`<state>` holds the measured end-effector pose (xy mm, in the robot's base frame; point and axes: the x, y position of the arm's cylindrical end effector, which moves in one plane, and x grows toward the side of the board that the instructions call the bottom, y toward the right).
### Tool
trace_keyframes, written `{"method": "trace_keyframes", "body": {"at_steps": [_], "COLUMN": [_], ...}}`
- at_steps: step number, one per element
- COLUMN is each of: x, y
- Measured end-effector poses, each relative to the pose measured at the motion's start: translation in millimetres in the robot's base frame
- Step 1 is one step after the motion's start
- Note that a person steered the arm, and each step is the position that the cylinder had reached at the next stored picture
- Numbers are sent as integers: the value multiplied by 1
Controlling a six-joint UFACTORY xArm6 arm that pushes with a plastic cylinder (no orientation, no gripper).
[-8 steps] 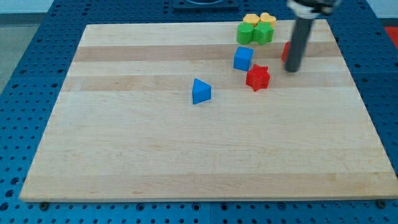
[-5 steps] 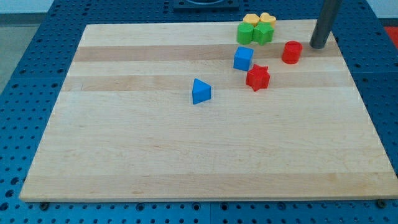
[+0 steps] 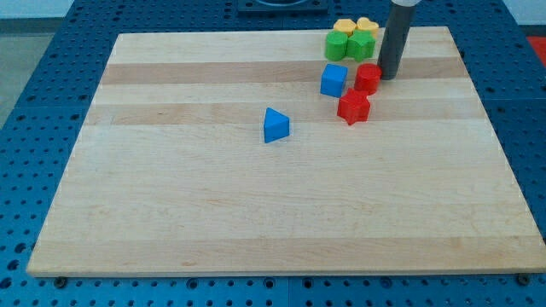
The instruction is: Push the red circle top left to the red star
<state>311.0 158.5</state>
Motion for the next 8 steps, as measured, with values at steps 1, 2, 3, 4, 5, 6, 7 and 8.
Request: {"method": "trace_keyframes", "body": {"at_steps": [1, 2, 3, 4, 5, 6, 7, 8], "x": [0, 0, 0, 0, 0, 13, 35, 38], "y": [-9, -19, -34, -47, -55, -63, -72, -84]}}
